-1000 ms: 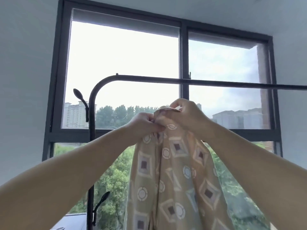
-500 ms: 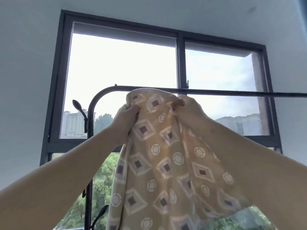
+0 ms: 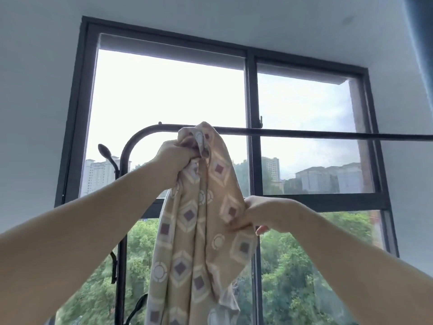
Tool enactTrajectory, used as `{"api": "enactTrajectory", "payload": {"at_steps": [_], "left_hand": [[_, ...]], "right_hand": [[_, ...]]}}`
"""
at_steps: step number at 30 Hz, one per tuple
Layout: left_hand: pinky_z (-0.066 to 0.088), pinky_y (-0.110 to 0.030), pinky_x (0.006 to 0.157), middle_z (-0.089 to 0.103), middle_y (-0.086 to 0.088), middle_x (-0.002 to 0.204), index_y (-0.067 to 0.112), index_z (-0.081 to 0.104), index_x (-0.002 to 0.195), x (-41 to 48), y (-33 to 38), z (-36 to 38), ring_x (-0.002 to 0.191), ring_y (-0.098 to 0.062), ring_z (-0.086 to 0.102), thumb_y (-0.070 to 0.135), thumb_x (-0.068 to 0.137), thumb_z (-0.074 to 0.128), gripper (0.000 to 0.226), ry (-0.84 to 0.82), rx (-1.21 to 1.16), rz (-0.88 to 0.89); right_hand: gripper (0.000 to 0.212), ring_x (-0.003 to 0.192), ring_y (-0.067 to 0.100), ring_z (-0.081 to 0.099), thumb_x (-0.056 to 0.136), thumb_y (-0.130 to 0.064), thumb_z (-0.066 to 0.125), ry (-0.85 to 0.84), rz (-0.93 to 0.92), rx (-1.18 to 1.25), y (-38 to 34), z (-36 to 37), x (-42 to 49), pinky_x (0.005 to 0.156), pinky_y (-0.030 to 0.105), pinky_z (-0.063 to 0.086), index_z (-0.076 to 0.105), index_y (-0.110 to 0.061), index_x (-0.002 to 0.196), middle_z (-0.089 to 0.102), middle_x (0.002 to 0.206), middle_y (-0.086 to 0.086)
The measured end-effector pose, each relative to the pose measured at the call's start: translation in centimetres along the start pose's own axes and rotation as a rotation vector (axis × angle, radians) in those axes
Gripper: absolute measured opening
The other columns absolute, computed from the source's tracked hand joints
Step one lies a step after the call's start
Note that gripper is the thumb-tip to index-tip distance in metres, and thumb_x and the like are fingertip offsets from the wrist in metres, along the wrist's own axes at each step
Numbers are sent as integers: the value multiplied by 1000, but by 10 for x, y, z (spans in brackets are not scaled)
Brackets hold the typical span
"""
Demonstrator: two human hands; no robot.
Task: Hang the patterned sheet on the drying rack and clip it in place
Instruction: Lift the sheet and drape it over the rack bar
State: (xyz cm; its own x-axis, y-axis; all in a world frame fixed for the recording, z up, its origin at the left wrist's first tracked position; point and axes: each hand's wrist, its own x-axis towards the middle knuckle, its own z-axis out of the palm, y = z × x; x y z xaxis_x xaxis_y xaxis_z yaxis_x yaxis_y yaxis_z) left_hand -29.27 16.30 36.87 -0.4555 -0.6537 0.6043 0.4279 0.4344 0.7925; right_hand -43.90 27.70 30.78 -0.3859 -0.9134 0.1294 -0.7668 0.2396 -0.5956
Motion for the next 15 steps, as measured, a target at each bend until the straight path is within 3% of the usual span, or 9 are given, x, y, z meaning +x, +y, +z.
{"api": "enactTrajectory", "payload": {"at_steps": [2, 4, 6, 8, 9, 10, 12, 14, 15], "left_hand": [[52, -26, 63, 61, -6, 60, 11, 59, 62, 3, 2, -5, 54, -18, 59, -2, 79, 66, 23, 4, -4, -5], [52, -20, 54, 62, -8, 63, 10, 61, 67, 1, 3, -11, 48, -15, 61, 0, 80, 67, 17, -1, 71, -32], [50, -16, 44, 64, -5, 56, 8, 62, 70, -4, 3, -11, 42, -12, 60, 2, 82, 65, 13, -53, 100, -96], [51, -19, 47, 65, -5, 54, 8, 63, 74, -16, 5, -4, 46, -16, 60, 5, 82, 65, 8, -182, 124, -179], [53, -22, 54, 66, -5, 59, 7, 64, 79, -22, 6, 2, 53, -18, 62, 9, 79, 68, 5, -274, 153, -200], [55, -25, 64, 69, -7, 67, 7, 65, 86, -27, 7, 9, 64, -21, 64, 16, 75, 73, 17, -375, 207, -206], [55, -35, 84, 72, -11, 89, 6, 64, 101, -35, 4, 24, 86, -28, 67, 26, 64, 78, 44, -503, 331, -223], [54, -39, 88, 71, -13, 100, 6, 65, 107, -35, -2, 32, 94, -29, 68, 23, 66, 81, 47, -449, 378, -227], [55, -38, 86, 71, -14, 100, 5, 65, 107, -31, -5, 32, 94, -29, 68, 20, 69, 80, 43, -384, 367, -225]], "right_hand": [[7, 75, 18, 65, 89, -14, 61, 55, -21, 139, 5, -5, -1, 74, 29, 56, 63, -12, 83, 66, 80, 2], [14, 55, 17, 54, 94, -13, 52, 270, -28, 417, 3, -20, -1, 50, 27, 48, 60, -3, 88, 59, 68, 4], [15, 57, 23, 55, 93, -7, 48, 546, -90, 558, -3, -40, 0, 50, 32, 47, 60, 2, 95, 58, 68, 10], [19, 72, 32, 62, 90, -5, 46, 684, -212, 551, -21, -48, 0, 65, 40, 52, 63, 0, 92, 62, 77, 17], [20, 74, 35, 63, 88, -7, 46, 705, -261, 524, -31, -47, -3, 67, 42, 53, 65, -3, 84, 64, 78, 19], [24, 68, 34, 62, 87, -8, 45, 725, -299, 492, -39, -46, -2, 60, 39, 53, 65, -7, 73, 63, 73, 18], [32, 49, 23, 48, 82, -4, 44, 728, -352, 547, -52, -43, -5, 41, 22, 37, 54, -14, 53, 52, 55, 7], [31, 48, 17, 38, 81, -6, 46, 711, -382, 704, -56, -41, -4, 38, 19, 29, 49, -16, 52, 43, 52, 0], [26, 50, 17, 41, 85, -8, 49, 692, -391, 716, -54, -38, -6, 38, 20, 32, 53, -15, 60, 47, 57, 2]]}}
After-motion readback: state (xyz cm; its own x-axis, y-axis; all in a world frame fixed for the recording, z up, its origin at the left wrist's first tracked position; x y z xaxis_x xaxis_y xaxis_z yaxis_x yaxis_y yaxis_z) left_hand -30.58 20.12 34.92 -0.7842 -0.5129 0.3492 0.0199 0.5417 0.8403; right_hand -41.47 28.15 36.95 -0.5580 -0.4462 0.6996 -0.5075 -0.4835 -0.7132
